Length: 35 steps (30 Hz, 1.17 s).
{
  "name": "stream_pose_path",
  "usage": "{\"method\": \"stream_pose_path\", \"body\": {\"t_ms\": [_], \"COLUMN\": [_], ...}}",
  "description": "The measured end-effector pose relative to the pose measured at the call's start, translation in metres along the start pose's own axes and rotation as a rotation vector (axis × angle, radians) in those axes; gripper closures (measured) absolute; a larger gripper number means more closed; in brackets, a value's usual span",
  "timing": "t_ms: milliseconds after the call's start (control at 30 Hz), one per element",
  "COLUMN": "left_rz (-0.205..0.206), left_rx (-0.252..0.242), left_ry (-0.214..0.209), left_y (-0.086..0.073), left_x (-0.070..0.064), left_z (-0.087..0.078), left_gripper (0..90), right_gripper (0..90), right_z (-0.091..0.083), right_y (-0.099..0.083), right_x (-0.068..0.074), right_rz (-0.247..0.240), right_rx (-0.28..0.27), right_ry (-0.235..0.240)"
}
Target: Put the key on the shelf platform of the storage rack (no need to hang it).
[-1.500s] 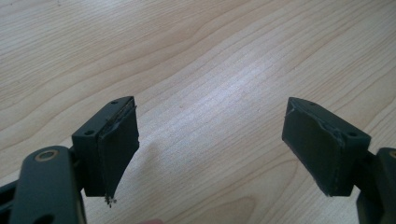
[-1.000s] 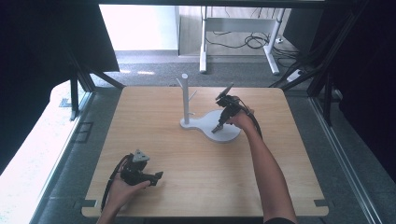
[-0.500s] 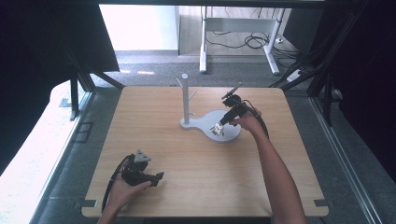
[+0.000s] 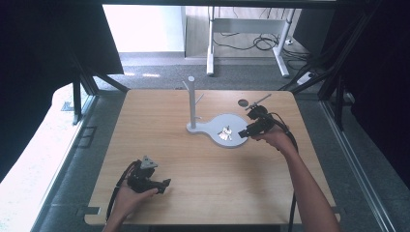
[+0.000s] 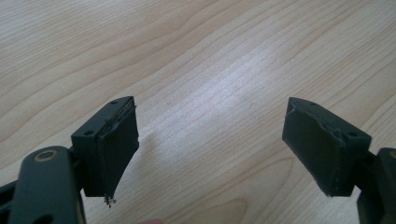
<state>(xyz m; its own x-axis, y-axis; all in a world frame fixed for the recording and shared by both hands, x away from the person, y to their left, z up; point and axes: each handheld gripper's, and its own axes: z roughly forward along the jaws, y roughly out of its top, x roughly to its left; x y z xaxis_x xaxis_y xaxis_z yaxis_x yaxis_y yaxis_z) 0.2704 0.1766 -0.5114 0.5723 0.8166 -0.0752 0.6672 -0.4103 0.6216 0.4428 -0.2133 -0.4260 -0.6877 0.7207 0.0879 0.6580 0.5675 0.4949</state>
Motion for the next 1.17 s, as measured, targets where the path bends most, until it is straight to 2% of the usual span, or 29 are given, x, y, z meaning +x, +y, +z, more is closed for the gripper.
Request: {"method": "stream_pose_path", "body": {"t_ms": [167,467,600,800,867,933,1033,1167], "left_rz": [0.002,0.009,0.008,0.012,0.013,0.014,0.015,0.021], "left_rx": [0.009,0.011,0.014,0.018,0.02,0.02,0.017,0.021], "left_ry": [0.0,-0.004,-0.002,0.002,0.004,0.0,0.002,0.002], "left_y": [0.0,0.0,0.0,0.0,0.0,0.0,0.001,0.001], "left_x": [-0.001,-0.005,-0.006,-0.008,-0.008,-0.008,-0.009,-0.009], "left_z": [0.002,0.004,0.005,0.006,0.007,0.007,0.006,0.007], "left_gripper": [18.8,18.8,18.8,18.8,18.8,18.8,18.8,18.8], "right_gripper": [47.0,46.6,46.6,47.0,47.6,47.1,47.4,46.2], "right_z": [-0.015,-0.021,-0.022,-0.014,-0.01,-0.007,-0.009,-0.009], "right_y": [-0.031,-0.09,-0.114,-0.149,-0.154,-0.158,-0.16,-0.161], "right_x": [0.004,0.014,0.021,0.028,0.029,0.027,0.022,0.021], "right_rz": [-0.004,0.016,0.014,0.022,0.025,0.017,0.046,0.042], "right_rx": [-0.046,-0.12,-0.151,-0.163,-0.164,-0.133,-0.165,-0.172], "right_ry": [0.002,-0.003,-0.012,0.001,0.011,0.003,-0.003,-0.002]}}
